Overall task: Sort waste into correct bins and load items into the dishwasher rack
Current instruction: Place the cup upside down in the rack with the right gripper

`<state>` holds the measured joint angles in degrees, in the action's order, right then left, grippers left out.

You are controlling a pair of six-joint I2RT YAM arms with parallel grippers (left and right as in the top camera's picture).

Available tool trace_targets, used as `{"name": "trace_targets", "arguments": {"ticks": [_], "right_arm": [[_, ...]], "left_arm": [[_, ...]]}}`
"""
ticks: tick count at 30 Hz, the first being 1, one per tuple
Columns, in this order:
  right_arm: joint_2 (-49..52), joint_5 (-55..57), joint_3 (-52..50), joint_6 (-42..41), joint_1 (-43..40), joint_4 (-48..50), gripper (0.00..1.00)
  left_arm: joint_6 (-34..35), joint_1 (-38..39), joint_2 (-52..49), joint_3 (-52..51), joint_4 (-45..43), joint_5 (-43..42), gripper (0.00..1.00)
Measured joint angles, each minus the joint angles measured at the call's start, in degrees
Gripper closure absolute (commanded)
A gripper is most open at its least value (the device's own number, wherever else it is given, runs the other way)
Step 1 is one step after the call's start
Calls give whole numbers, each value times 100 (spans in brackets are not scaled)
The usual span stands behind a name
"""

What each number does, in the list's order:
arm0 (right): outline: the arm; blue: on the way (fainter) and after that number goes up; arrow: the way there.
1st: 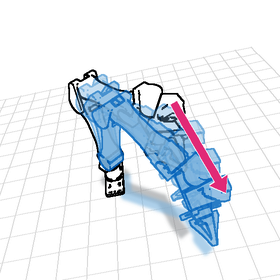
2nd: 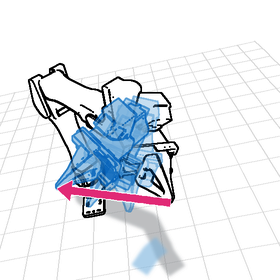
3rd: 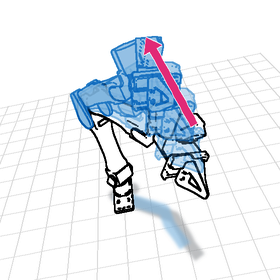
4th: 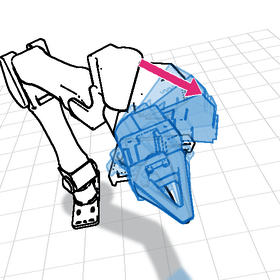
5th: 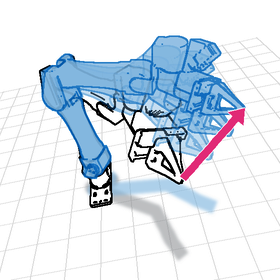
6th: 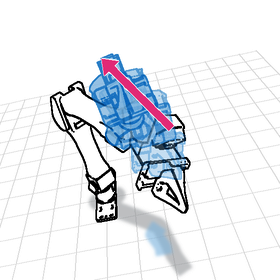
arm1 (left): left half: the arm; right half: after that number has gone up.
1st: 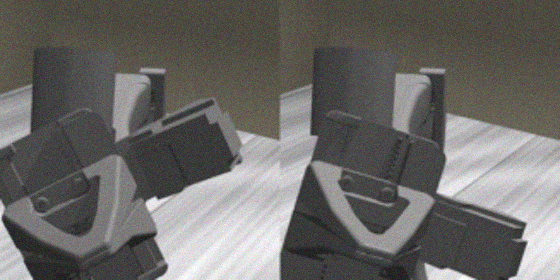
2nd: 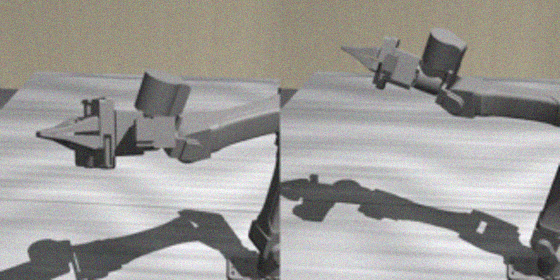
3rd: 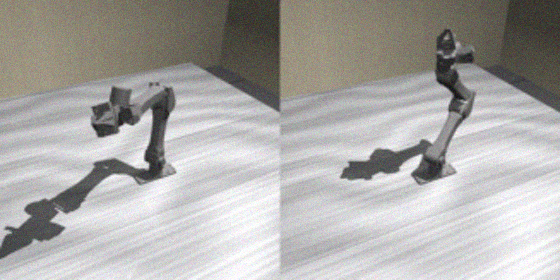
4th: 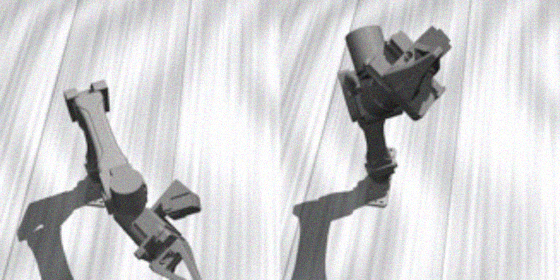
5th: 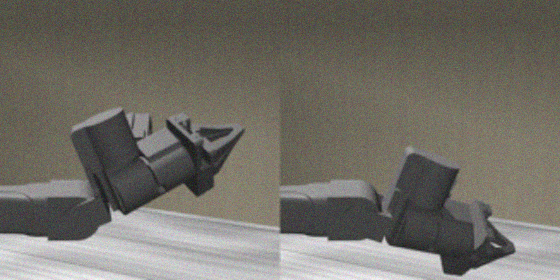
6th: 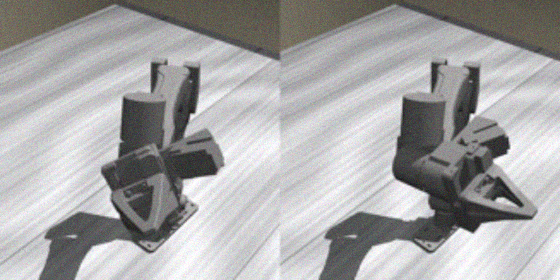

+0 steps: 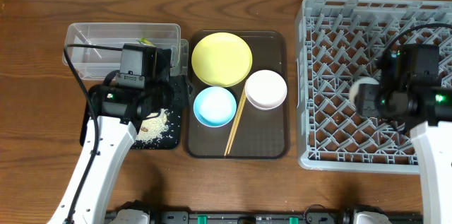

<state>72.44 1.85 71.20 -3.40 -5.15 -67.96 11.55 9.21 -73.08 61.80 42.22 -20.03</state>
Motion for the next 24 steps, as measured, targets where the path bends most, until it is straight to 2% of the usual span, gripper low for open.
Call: {"name": "trace_targets", "arguments": {"ticks": [7,19,20,23,24], "right_arm": [[518,280,0,-120,-444,59,99],[1617,136,0,-120,-450,590,98],[1709,133,0,-120,-450,592,97],[1897,116,0,-120,-450,570,73],[1965,116,0,-120,-450,560,69]], "left_arm": [[0,0,0,0,0,74,48],[-2,0,0,0,0,76,49],[-2,0,0,0,0,79,49],[-2,-2,0,0,0,79,48],[0,0,0,0,0,79,48]]}}
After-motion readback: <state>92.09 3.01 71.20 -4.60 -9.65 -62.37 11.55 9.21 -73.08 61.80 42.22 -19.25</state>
